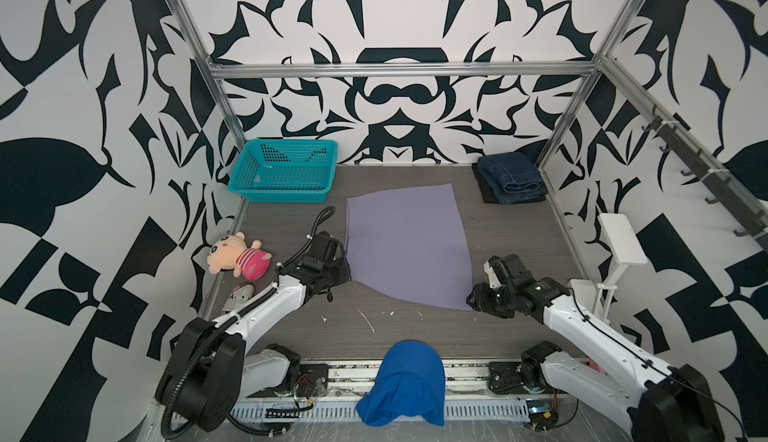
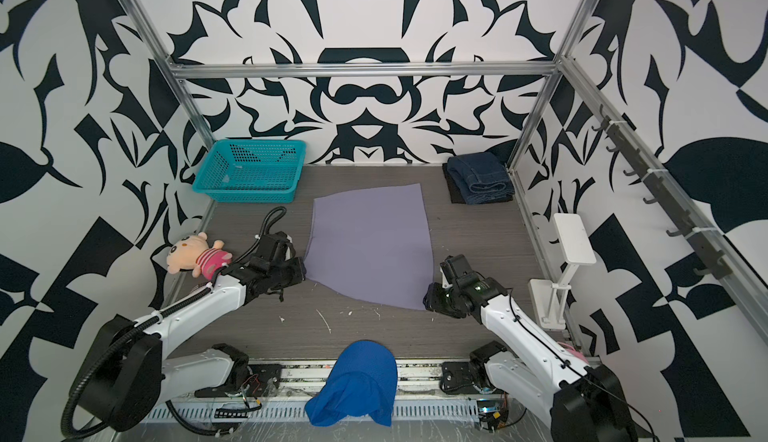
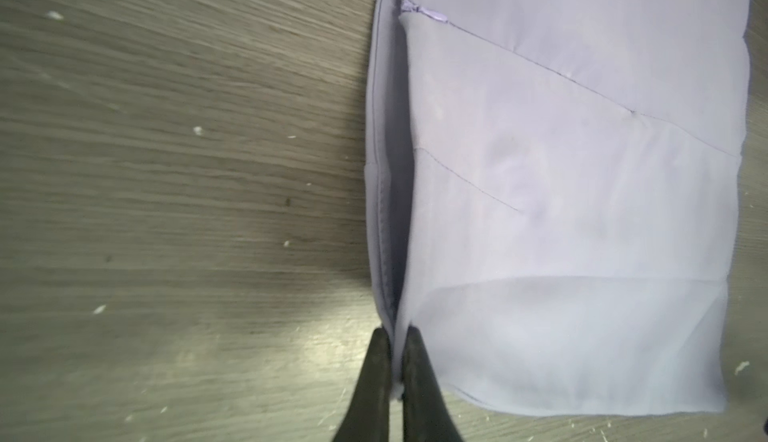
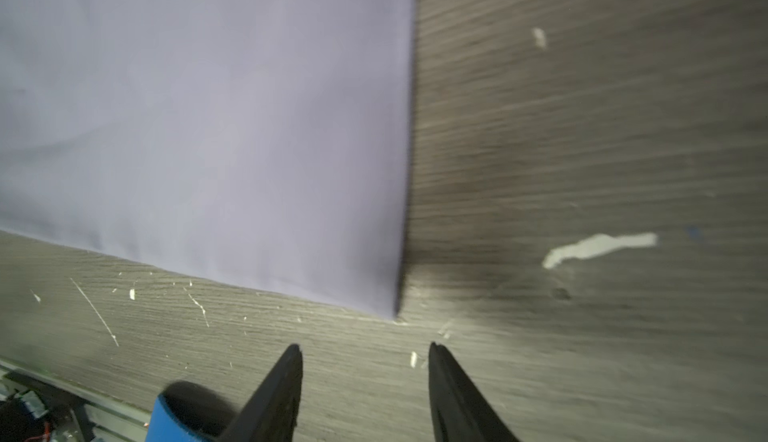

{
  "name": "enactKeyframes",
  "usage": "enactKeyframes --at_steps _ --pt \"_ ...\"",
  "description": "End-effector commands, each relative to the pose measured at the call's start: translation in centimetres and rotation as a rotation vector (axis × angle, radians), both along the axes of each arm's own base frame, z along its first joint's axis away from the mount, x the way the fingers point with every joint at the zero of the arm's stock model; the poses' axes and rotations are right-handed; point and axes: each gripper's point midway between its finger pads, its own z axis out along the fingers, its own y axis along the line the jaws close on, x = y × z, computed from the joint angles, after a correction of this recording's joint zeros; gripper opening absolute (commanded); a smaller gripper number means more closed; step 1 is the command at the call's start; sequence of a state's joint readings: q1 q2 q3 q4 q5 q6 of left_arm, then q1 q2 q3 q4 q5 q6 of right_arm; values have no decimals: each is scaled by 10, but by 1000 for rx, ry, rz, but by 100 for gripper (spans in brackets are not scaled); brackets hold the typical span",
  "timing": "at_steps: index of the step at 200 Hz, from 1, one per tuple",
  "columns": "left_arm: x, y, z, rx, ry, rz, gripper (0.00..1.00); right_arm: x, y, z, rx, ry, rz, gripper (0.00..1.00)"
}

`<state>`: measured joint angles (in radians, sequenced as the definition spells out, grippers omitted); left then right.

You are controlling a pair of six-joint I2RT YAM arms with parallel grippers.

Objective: Fold and stack the skirts
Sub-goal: 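Lift the near skirt edge with both grippers and raise it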

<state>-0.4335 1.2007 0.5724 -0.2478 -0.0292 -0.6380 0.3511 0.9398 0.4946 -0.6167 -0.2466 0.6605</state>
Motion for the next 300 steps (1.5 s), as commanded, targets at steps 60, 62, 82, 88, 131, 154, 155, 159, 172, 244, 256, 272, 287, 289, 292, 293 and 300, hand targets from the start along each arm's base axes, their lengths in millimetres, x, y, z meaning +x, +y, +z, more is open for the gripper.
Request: enactKeyframes --at_steps 60,62,82,88,131,154,155,159,172,244,256,272,287,289,292,293,300 --pt "-10 14 -10 39 30 34 0 -7 24 -24 283 149 -69 53" --pt "-10 13 -9 38 28 32 0 -7 25 -25 287 150 -71 53" --pt "-10 13 -9 34 26 34 0 -4 27 -32 312 150 -92 49" --pt "-10 13 -9 34 25 34 0 -3 28 -34 317 148 -98 47" --pt "-10 12 -8 29 24 29 0 11 23 -33 297 68 -125 28" --pt "-9 14 -4 36 12 35 0 17 19 -30 272 39 -137 13" --pt "-9 14 -5 36 12 36 0 17 18 -30 272 38 -138 12" --pt "-9 14 -4 38 9 36 0 18 18 -30 269 36 -140 9" --pt "-8 15 -1 38 -4 39 0 20 18 -29 271 29 -148 1" --pt "-19 16 11 11 11 40 0 20 17 5 261 -5 -118 0" --pt "-26 14 10 -13 38 45 0 14 15 7 258 4 -124 0" --pt "-36 11 7 -57 64 55 0 0 12 4 253 35 -137 0" --pt "-47 11 0 -97 89 74 0 -14 6 0 234 57 -149 0" --pt "-48 11 -1 -101 93 78 0 -14 6 0 232 56 -151 0" --pt "-50 11 -2 -107 96 81 0 -17 5 0 230 63 -152 0" --pt "-51 11 -3 -108 99 82 0 -18 5 0 229 64 -152 0" --pt "-55 11 -5 -123 106 86 0 -22 3 2 227 63 -152 0"
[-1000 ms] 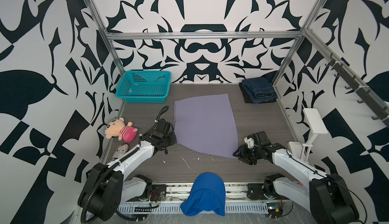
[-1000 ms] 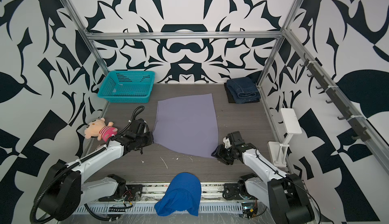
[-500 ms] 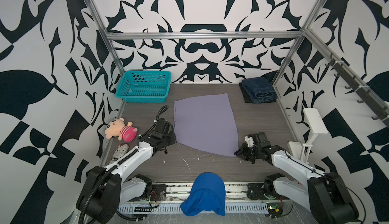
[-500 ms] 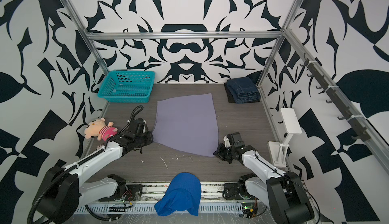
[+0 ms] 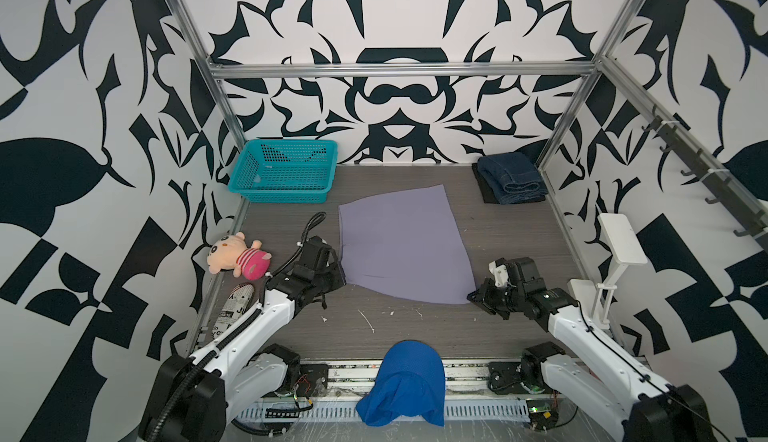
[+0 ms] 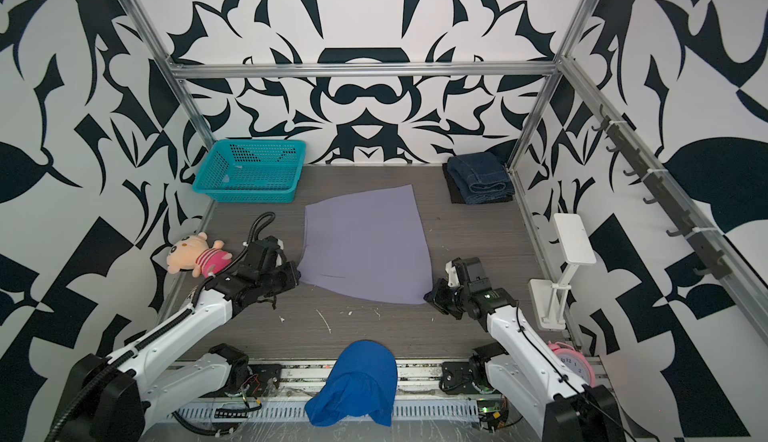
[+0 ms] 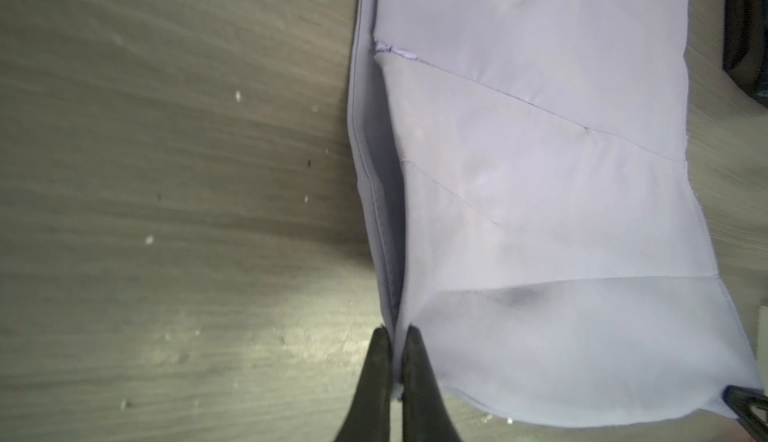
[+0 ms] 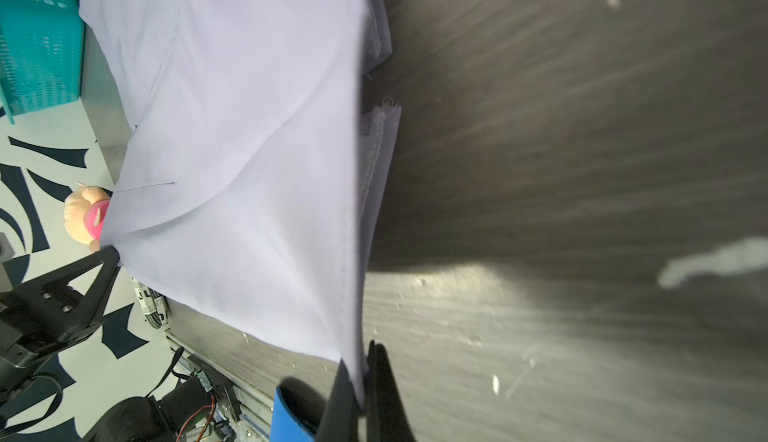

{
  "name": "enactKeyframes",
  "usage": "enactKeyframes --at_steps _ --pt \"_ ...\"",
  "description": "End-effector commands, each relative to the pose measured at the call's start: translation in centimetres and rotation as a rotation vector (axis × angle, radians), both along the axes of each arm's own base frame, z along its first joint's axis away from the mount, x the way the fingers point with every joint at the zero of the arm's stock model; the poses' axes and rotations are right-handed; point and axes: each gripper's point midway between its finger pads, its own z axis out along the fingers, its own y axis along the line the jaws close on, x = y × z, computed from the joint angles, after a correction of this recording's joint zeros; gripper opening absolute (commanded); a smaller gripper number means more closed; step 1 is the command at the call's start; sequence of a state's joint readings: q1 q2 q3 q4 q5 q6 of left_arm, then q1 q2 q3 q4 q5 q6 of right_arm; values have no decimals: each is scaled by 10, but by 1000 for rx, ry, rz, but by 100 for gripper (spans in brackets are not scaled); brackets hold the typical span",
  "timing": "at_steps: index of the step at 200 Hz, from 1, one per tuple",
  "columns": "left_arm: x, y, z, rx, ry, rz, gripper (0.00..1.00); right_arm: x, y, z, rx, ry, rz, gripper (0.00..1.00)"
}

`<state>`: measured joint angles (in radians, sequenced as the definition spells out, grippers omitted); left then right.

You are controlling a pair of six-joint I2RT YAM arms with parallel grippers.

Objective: Fold and stack the skirts
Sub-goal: 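Lift the near skirt edge with both grippers and raise it, then fold the held near edge over toward the far edge with both grippers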

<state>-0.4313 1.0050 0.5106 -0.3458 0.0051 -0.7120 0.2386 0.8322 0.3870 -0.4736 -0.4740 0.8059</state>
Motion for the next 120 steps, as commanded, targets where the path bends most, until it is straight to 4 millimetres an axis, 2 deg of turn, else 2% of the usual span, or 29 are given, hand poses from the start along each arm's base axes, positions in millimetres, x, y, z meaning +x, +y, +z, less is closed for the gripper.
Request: enactKeyframes --at_steps 1,22,36,65,92,120 --pt "-28 3 -19 -51 105 40 0 -27 -12 -7 -47 79 -14 0" --pt "-34 2 -16 -79 100 35 0 -25 -14 9 -46 25 -23 0" --pt "-30 2 -3 -93 62 38 0 -10 -12 29 -48 -44 -23 0" --pt "-1 -9 36 -135 -65 6 0 33 3 58 -37 -121 43 0" --pt "24 -23 63 -131 -97 -60 0 79 9 101 -76 -242 85 0" --pt "56 -18 87 -152 -152 -30 0 115 12 121 -117 -303 111 0"
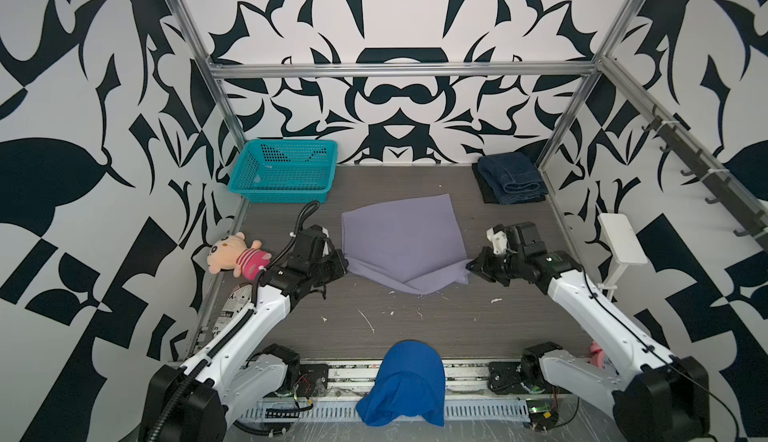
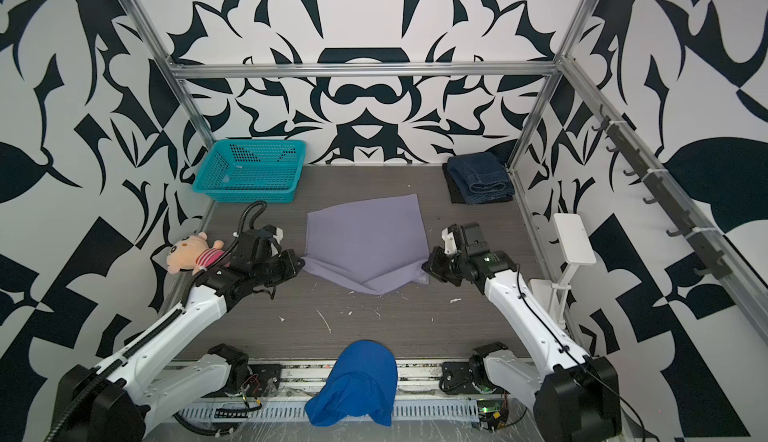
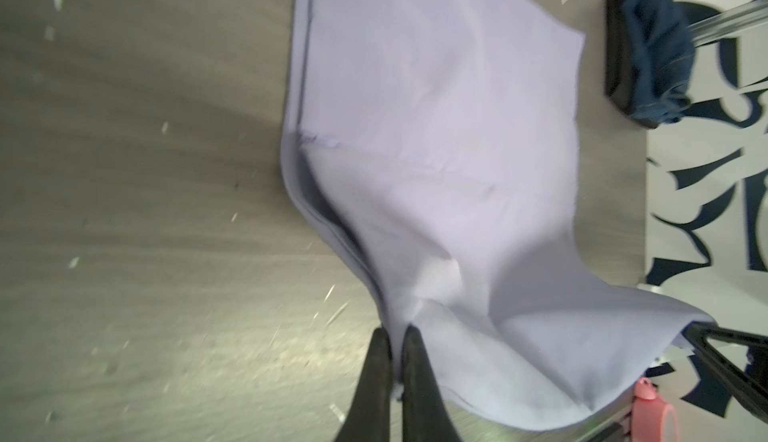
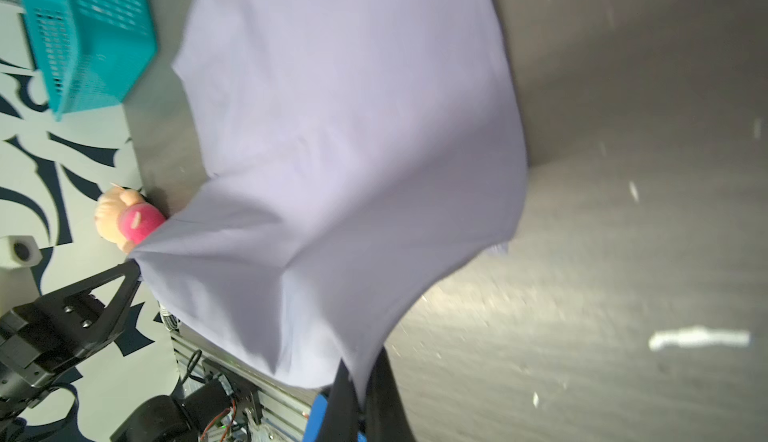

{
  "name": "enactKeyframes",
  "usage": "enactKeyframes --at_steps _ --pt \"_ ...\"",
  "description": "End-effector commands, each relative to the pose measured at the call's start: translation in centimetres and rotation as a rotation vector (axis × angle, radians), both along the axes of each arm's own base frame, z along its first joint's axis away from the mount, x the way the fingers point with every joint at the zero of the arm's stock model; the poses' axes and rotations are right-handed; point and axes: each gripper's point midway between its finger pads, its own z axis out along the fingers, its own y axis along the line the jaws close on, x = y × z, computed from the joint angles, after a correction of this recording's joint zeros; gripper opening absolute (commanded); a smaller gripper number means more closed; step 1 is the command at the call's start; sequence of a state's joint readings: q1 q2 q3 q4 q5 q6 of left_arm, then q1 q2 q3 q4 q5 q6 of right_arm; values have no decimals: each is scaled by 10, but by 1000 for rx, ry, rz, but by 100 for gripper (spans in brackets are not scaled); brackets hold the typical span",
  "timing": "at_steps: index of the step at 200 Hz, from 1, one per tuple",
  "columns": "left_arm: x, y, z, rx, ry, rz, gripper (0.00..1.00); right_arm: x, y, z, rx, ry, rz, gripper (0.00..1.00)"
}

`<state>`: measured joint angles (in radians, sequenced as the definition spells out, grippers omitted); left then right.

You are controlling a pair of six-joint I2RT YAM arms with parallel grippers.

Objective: Fold and stack the skirts
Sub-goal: 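Fold the held near edge over toward the far edge with both grippers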

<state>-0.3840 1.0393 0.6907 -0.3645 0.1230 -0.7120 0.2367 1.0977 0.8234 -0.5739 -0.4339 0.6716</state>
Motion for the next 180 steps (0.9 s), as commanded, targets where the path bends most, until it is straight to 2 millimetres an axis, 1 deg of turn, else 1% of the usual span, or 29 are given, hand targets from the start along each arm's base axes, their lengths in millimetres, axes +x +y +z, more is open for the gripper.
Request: enactKeyframes --at_steps 1,27,49,63,93,102,104,108,120,140,153,169,180 --pt "26 3 24 -22 -74 6 0 39 1 32 -48 -155 37 0" --pt "51 11 32 -41 -97 35 0 73 -1 42 -40 -198 16 0" --pt "65 18 43 -32 -119 46 0 95 0 63 -38 -250 6 0" --pt "74 22 47 -16 -135 51 0 108 -1 71 -43 -268 4 0" --pt "91 30 53 -4 -151 57 0 131 2 76 -44 -268 20 0" --pt "95 31 61 -1 -170 57 0 136 2 77 -46 -268 20 0" --pt "98 31 53 6 -148 56 0 137 2 77 -47 -269 20 0" --pt "100 32 50 11 -139 55 0 139 2 78 -46 -272 21 0" --pt "105 33 55 18 -141 51 0 145 4 81 -40 -275 26 0" --pt "111 34 59 23 -154 49 0 150 4 93 -36 -300 27 0" --pt "114 36 58 32 -148 51 0 154 5 98 -35 -315 26 0" --pt "117 39 55 35 -142 57 0 158 5 100 -37 -317 31 0" --pt "119 40 58 30 -147 60 0 161 6 102 -34 -315 34 0"
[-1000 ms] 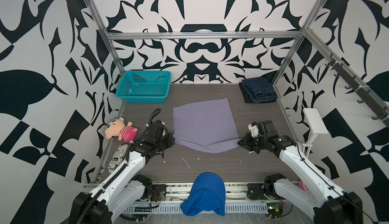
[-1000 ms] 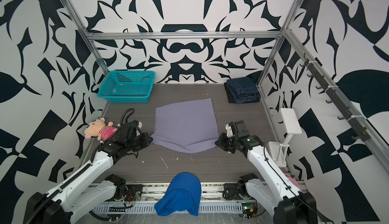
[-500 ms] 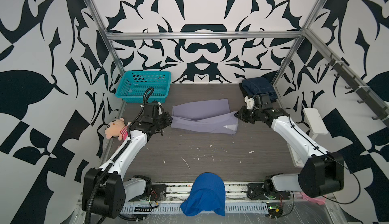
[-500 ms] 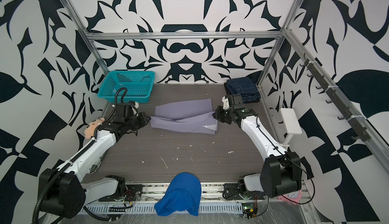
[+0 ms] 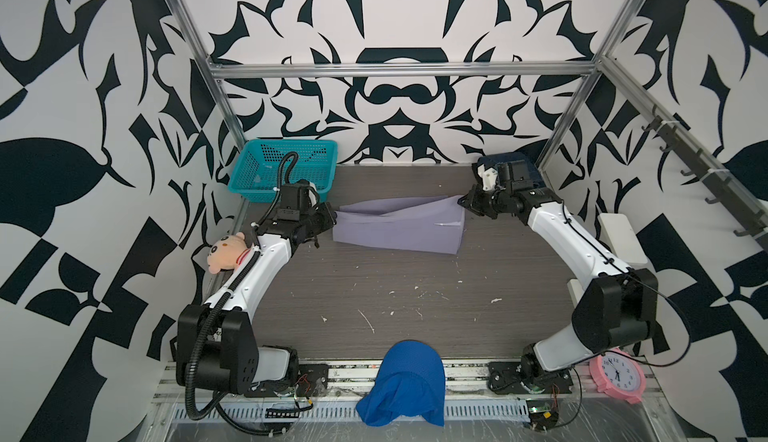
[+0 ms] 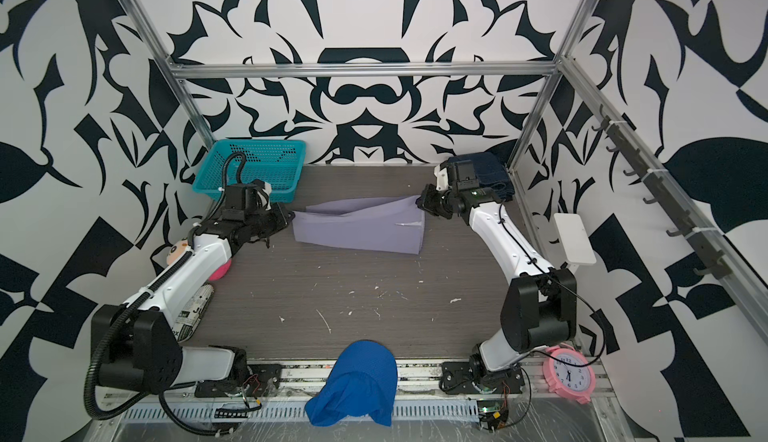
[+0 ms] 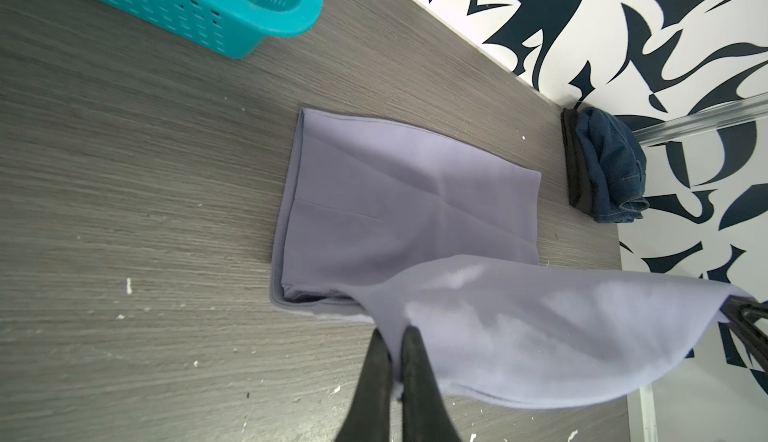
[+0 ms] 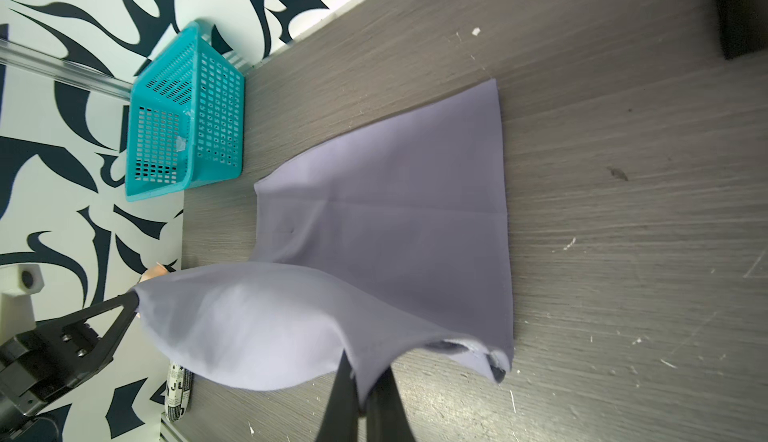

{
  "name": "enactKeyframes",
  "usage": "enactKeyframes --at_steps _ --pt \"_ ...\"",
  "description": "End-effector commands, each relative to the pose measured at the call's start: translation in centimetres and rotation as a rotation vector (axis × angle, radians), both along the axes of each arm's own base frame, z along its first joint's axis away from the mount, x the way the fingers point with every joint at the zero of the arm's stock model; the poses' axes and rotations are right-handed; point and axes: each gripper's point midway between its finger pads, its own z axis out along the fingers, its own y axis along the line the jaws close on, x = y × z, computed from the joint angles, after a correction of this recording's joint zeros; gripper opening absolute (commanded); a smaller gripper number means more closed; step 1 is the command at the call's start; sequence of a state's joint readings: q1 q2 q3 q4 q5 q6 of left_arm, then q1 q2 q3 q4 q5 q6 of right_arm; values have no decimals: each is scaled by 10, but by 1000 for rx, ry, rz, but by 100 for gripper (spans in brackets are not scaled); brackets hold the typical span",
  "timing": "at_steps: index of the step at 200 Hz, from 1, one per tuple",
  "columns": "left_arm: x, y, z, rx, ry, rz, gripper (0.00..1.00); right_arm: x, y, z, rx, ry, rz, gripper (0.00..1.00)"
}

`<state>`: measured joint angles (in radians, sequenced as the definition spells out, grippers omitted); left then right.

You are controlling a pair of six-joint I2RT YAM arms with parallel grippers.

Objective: Fold and stack the skirts
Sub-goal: 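Fold the held near edge over toward the far edge with both grippers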

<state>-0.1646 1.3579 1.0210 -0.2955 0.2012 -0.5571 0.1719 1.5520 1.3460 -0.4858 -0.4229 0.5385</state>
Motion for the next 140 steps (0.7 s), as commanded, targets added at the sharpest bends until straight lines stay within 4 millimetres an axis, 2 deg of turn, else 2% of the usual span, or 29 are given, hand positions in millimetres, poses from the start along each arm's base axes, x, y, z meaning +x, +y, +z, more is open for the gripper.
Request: enactKeyframes --at_steps 1,24,53,85,140 --pt "8 5 8 8 -18 1 0 12 0 33 7 -90 17 0" --pt "13 5 14 6 -27 -2 0 18 0 36 8 -104 16 0" --pt "21 5 14 15 -25 -2 0 29 -1 25 14 -85 12 0" --pt "31 4 4 24 6 -15 0 40 -1 12 18 -61 13 0" --pt "48 15 -19 43 34 3 0 60 -1 -9 -5 -40 7 0"
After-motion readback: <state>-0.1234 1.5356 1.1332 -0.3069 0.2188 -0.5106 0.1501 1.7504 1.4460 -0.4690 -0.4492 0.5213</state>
